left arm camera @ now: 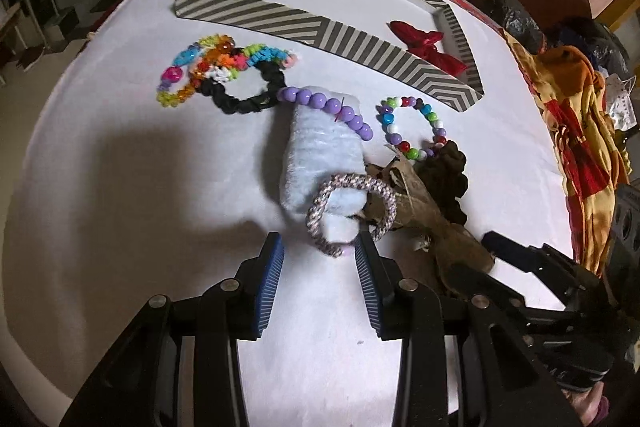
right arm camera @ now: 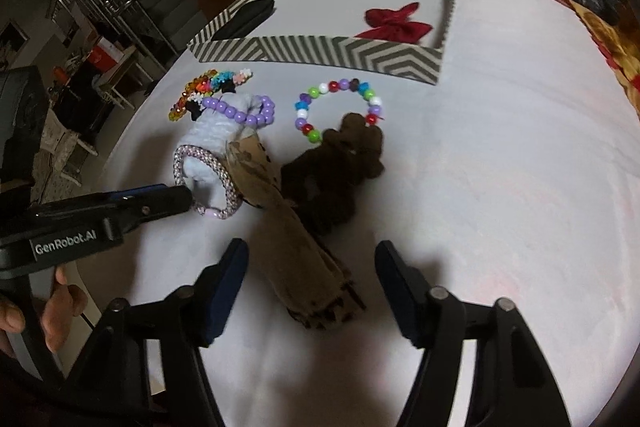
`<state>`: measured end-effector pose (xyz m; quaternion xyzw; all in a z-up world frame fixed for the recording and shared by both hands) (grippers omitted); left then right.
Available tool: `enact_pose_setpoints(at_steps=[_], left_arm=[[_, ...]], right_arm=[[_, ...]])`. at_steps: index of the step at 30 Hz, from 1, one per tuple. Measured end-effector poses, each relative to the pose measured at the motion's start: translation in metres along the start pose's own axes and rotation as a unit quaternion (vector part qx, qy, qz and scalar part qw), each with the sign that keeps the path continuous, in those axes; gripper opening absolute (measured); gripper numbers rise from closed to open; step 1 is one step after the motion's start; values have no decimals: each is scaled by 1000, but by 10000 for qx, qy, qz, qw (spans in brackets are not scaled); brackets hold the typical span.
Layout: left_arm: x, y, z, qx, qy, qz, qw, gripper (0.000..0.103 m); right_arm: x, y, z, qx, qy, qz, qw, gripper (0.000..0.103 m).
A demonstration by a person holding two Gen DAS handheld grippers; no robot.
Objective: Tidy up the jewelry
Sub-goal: 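Grasp the silver rhinestone bracelet with the left tool while the right tool grasps the brown bow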
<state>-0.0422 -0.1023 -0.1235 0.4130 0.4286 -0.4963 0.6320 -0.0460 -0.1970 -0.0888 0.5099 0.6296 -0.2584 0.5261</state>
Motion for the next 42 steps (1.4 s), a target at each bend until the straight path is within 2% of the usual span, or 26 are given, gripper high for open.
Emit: enact_pose_setpoints(at_steps=[1,4,5,6,7,8,15,21,30,42], left_arm=[[3,2,-1,-2,28,-4,10000,44],[11,4,-2,-72,-112,-34,9999,44],[13,5,-3,-133,-220,-37,9997,43],[14,6,-3,-167,-298,-18,9994,35],[15,7,-4,-172,-312,5,9994,21],[15,7,-6,-164,-285,11,9995,16],[-13,8,-1,-1,-350,258,9991,14],[-46,20,4,56,-177,463,9988,14],[-82,69,14,161,42,809,9966,14],[-98,129,19,246,382,1100,9929,14]], right_arm=[[1,0,0,-29,-10,3,10000,58],[10,2,-1,-130,-5,-41,9999,27],[12,2,0,-126,21,-54,9999,22],[13,2,1,-123,28,-52,9999,20],[13,1,1,-119,51,-42,9999,15],[12,0,0,-125,91,-2,9999,12],[-25,9,-2,-170,163,409,9989,8],[-70,26,0,-147,218,908,9955,8],[-111,62,4,-120,179,1311,9911,8],[-121,104,19,-2,59,1430,9897,8]])
Point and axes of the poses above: each gripper's, at about its wrist camera, not at the fingertips, and x roughly the way its jaws point, z to its right, y to its top, the point moved 10 cm from there along x, roughly the way its jaws point, and after that the axes turned 14 degrees about -z, right-handed, at the moved point
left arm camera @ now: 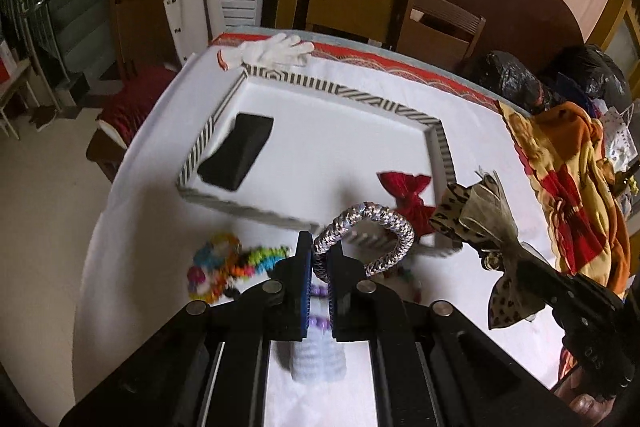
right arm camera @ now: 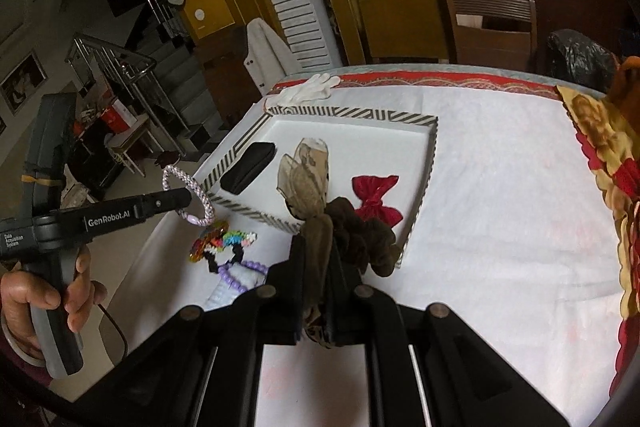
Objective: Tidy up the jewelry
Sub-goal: 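Grasp the silver rhinestone bracelet with the left tool while the right tool grasps the brown bow, then lower the silver bracelet into the tray with the left tool while the right tool releases the brown bow there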
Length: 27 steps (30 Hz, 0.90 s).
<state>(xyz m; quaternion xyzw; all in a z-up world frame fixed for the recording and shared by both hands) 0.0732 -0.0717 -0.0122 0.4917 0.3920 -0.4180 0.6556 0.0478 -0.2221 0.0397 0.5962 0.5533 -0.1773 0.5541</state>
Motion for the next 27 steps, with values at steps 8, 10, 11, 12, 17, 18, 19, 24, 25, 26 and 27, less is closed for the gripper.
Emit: enact_pose_setpoints(at_steps=[8,10,11,12,17,18,19,24,25,26,27], left_arm=[[6,15,-4,17,136,-16,9999,14],[9,18,-6,-1,152,-42,9999,14],[10,20,-7,-9,155,-54,9999,14],[11,22,-8,-12,162,-57,9999,14],[19,34,-10,11,203,-96,9997,14],[20,35,-11,12,208,-106,9997,14],[23,38,-12,14,211,-125,9997,14],[34,50,-13,15,218,-192,9996,14],[37,52,-14,12,213,-215,9995,14],[39,54,-14,9,208,-238,9995,14],[43,56,-14,3,200,-267,9994,14]], right_arm=[[9,14,5,75,-12,-26,10000,8],[12,18,6,104,7,-39,9999,8],[14,20,7,108,7,-45,9999,8],[16,22,7,112,0,-52,9999,8],[24,31,8,188,15,-85,9998,8],[27,34,9,201,24,-93,9998,8],[28,36,9,207,22,-95,9997,8],[40,50,11,256,27,-139,9996,8],[43,53,11,263,34,-153,9995,8],[46,56,11,268,37,-169,9995,8],[50,60,11,269,34,-183,9995,8]])
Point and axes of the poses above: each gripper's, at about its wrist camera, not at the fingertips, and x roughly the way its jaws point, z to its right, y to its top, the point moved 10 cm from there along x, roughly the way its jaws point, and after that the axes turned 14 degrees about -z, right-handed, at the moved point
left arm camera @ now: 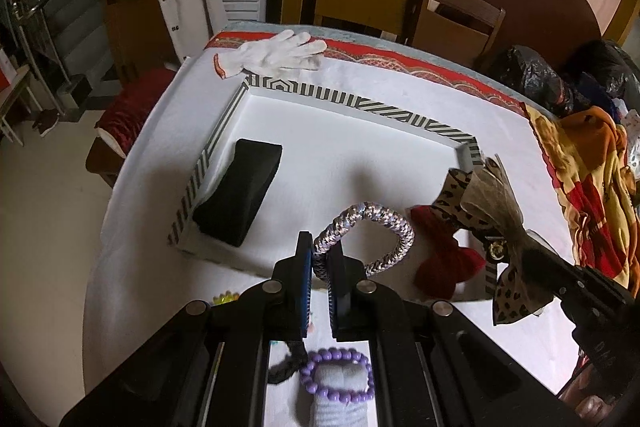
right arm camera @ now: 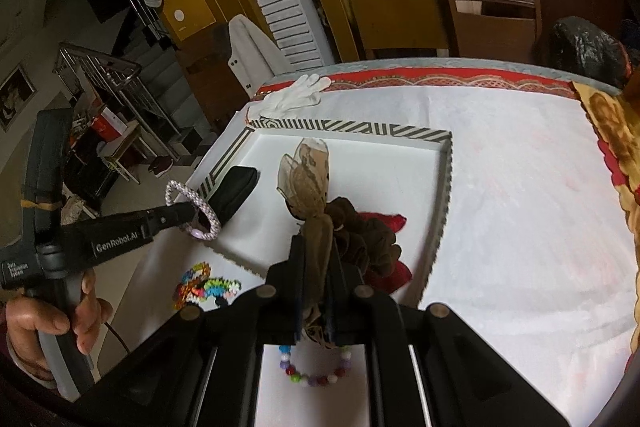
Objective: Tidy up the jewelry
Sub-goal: 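Lower the silver bracelet into the tray with the left tool while the right tool releases the brown bow there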
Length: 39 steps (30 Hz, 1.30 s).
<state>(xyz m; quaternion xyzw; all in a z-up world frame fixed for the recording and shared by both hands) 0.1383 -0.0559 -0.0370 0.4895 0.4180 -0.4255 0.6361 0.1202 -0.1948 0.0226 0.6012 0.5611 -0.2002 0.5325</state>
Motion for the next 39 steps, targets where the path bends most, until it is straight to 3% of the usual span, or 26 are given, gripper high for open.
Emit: enact_pose_setpoints(at_steps=[13,23,25,28,30,34,39], left_arm=[[72,28,-18,-223,59,-581,9980,14],[98,29,-27,-180,182,-801,9965,14],[99,28,-27,-163,227,-804,9964,21],[99,28,-28,-167,233,-789,9965,40],[97,26,-29,-171,226,-758,9967,41],[88,21,-30,-156,300,-674,9971,47],[69,14,-28,-154,344,-523,9979,47]], right_arm=[[83,61,6,112,-33,-382,9992,8],[142,54,14,274,32,-856,9959,11],[148,48,14,322,120,-974,9946,14],[152,43,16,388,195,-1102,9930,21],[147,41,17,435,228,-1075,9930,25],[125,39,14,405,281,-870,9950,44],[96,33,9,369,211,-669,9969,47]])
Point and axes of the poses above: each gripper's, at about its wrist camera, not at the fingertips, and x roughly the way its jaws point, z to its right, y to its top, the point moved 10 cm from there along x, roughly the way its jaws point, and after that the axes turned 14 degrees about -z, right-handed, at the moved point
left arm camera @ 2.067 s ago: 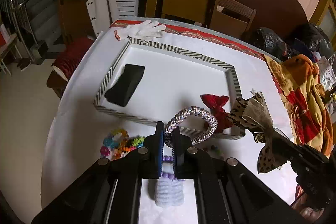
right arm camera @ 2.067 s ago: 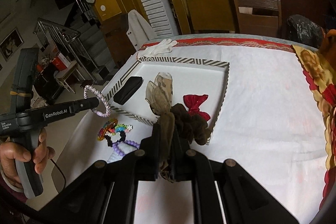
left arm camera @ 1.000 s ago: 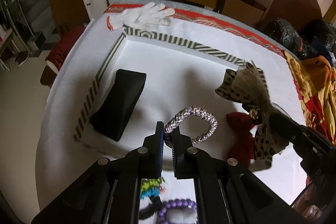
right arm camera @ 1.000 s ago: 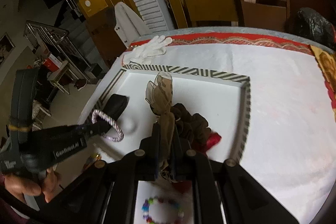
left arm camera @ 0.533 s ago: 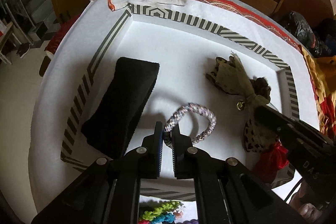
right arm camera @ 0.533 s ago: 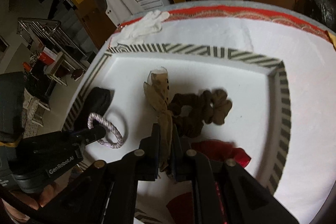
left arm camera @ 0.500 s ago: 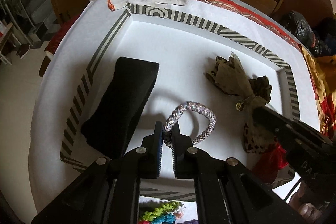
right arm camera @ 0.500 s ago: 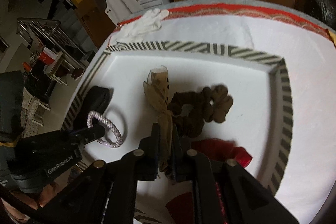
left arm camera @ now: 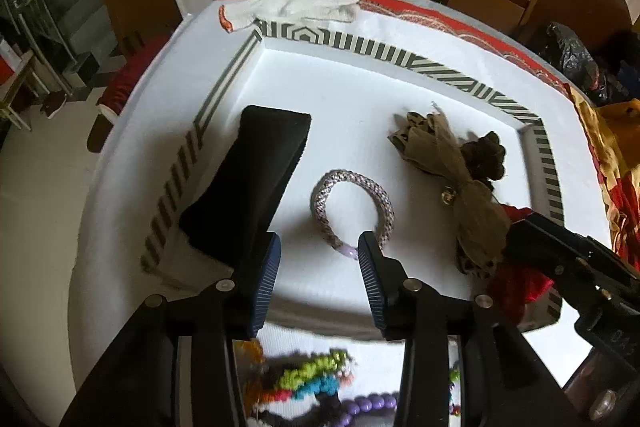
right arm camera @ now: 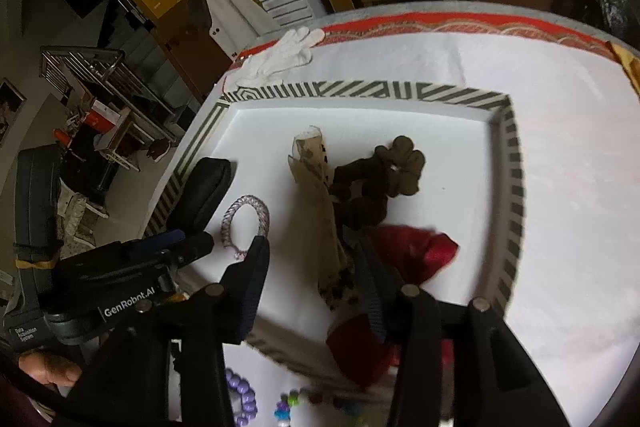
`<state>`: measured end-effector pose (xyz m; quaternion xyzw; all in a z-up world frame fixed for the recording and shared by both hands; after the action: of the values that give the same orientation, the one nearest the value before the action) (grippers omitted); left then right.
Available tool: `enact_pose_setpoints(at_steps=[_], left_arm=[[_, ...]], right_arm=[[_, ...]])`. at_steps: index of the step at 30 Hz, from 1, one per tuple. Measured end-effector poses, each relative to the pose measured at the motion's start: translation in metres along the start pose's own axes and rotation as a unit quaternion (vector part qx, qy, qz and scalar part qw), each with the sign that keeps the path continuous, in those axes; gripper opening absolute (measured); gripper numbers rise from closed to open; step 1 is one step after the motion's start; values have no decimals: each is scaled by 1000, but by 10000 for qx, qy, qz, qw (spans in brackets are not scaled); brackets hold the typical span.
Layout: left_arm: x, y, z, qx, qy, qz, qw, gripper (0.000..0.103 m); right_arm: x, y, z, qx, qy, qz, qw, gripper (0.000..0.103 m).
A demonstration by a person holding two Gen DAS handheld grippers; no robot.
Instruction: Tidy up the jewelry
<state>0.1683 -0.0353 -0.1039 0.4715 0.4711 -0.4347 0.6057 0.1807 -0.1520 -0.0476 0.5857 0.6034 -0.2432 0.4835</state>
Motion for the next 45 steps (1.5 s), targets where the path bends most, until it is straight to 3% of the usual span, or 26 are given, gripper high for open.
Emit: enact_pose_setpoints(at_steps=[5,15,27,32,45], left_arm=[[-21,-14,1,-52,7,187,9998,47],[-53,-52,11,62,44,451,9990,47],[-73,-109,33,215,135,611,9978,47],[-83,-131,43,334,127,675,9971,47],[-110,-165,46,338,204,945,9947,47]], right_arm=[[-30,-15,-2,24,-236,333,9992,56],[-63,-58,-10,-107,-591,610,9963,59],[-95,-120,-9,-222,-839,667,9940,60],[-106,-141,-12,-269,-889,669,9934,66],[-132,-176,-25,-468,-1044,778,9904,68]])
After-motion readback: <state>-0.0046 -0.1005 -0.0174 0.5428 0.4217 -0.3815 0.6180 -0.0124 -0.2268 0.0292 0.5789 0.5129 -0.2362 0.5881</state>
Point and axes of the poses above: each gripper's, at about its wrist camera, not at the fingertips, and x roughly the way its jaws point, z to its right, y to its top, the point moved 10 cm from there along x, roughly the way its jaws point, and after that the axes turned 14 degrees about -z, right-handed, at the moved point
